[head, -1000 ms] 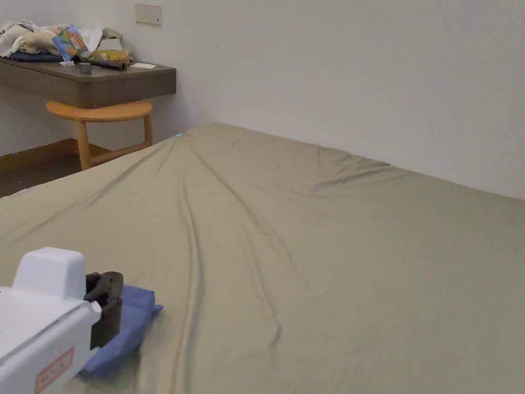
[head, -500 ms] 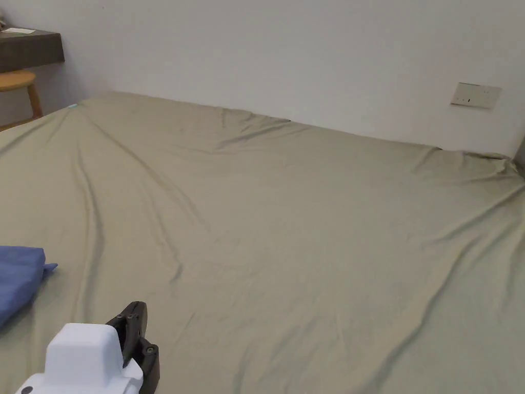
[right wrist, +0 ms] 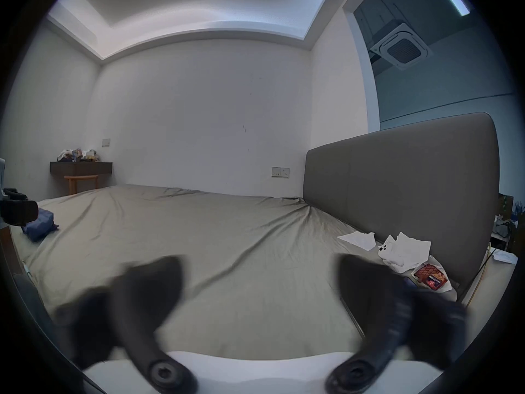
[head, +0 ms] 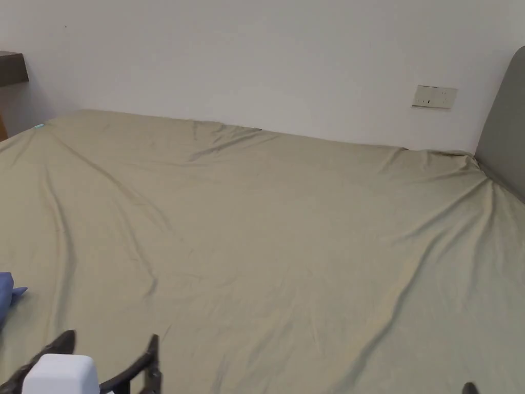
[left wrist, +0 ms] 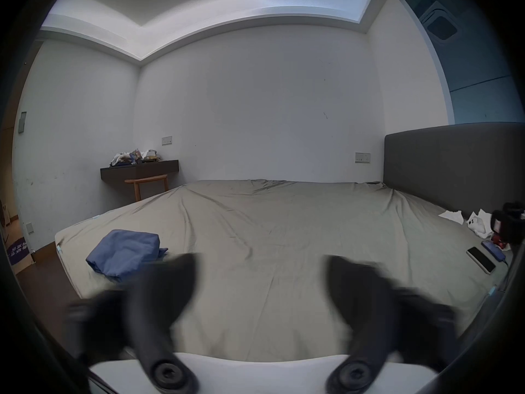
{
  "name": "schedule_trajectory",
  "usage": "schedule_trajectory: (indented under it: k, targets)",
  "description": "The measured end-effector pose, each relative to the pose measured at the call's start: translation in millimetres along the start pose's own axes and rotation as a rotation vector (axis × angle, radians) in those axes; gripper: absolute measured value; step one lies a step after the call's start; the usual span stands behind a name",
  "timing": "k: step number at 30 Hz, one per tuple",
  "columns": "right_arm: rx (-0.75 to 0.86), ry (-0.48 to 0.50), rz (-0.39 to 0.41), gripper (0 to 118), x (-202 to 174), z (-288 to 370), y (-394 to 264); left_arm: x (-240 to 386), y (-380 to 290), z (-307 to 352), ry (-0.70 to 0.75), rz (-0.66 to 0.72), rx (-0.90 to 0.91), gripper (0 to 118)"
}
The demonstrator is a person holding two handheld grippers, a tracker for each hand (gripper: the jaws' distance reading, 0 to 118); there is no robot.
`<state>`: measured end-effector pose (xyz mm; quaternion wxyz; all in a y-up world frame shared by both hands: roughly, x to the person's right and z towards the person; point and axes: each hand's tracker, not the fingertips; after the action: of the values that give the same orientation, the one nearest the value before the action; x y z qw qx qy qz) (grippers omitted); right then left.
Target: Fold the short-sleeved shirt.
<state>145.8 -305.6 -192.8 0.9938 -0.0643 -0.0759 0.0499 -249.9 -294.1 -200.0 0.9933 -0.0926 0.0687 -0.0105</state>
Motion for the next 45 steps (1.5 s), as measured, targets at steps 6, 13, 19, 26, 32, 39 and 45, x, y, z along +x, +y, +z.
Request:
schedule_trajectory:
  k: [6, 13, 19, 26, 32, 39, 45]
  targets:
    - [0.058, -0.023, 0.005, 118, 1, 15, 1, 0, -1, 3, -0.012, -0.003, 0.023, 118]
    - [0.051, -0.027, -0.006, 118, 5, 13, 2, -9, -2, 8, -0.029, 0.047, 0.036, 118]
    - [0.039, -0.030, -0.025, 118, 6, 11, 1, -1, -2, 8, -0.047, 0.002, 0.026, 118]
    - [0.018, -0.020, -0.021, 118, 4, 7, 2, 5, -3, 6, -0.041, -0.043, 0.015, 118]
    - [-0.005, -0.018, -0.026, 118, 4, 2, 1, -3, 0, 1, -0.079, -0.002, -0.023, 118]
    - [-0.030, -0.029, -0.005, 118, 0, -4, 1, -16, 2, -10, -0.023, 0.075, -0.079, 118]
    - [-0.044, -0.031, 0.010, 118, -2, -7, 2, -34, 3, -13, -0.002, 0.173, -0.092, 118]
